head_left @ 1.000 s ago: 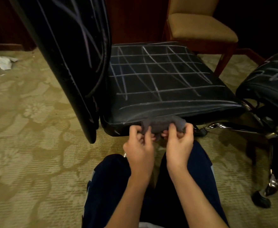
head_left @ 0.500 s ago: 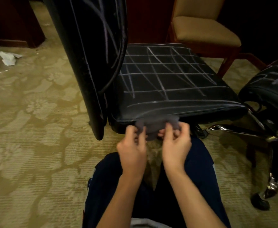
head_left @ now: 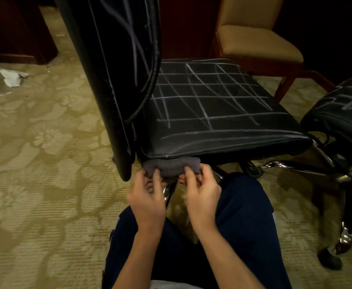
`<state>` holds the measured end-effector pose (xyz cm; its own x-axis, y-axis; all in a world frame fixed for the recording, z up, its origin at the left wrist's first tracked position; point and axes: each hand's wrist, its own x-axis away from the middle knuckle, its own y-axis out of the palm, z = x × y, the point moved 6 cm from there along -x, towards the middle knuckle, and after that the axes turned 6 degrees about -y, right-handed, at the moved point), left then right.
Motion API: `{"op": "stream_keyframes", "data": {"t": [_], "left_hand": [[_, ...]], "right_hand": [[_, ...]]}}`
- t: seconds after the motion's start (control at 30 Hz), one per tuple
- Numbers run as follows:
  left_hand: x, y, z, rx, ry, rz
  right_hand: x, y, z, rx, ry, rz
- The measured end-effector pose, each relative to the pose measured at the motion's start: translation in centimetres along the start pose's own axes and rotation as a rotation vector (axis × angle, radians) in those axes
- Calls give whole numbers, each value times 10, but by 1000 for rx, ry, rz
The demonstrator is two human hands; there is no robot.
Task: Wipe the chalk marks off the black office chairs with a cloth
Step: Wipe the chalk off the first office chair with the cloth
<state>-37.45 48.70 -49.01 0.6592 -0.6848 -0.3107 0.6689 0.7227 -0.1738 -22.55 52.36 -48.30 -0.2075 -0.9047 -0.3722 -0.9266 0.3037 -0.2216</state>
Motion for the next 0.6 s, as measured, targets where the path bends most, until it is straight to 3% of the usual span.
{"op": "stream_keyframes", "data": {"t": [0.13,0.2,0.33,0.47,0.53,0.6], "left_hand": [[16,55,33,-102,151,-206],[17,71,42,-122,200,-250],[7,39,21,-204,186,-188],[-6,-11,-7,-327,115,-17],[-10,-13,-10,-313,85,-2],[-4,4,2,-284,170,-43]], "right_hand": [[-35,-61,9,186,-36,196],[-48,-74,8,294,-102,218],[-29,-37,9,337,-148,140],[1,16,6,266,-243,-99],[-1,17,3,277,-305,-153],[-14,-5,4,311,-304,-120]]}}
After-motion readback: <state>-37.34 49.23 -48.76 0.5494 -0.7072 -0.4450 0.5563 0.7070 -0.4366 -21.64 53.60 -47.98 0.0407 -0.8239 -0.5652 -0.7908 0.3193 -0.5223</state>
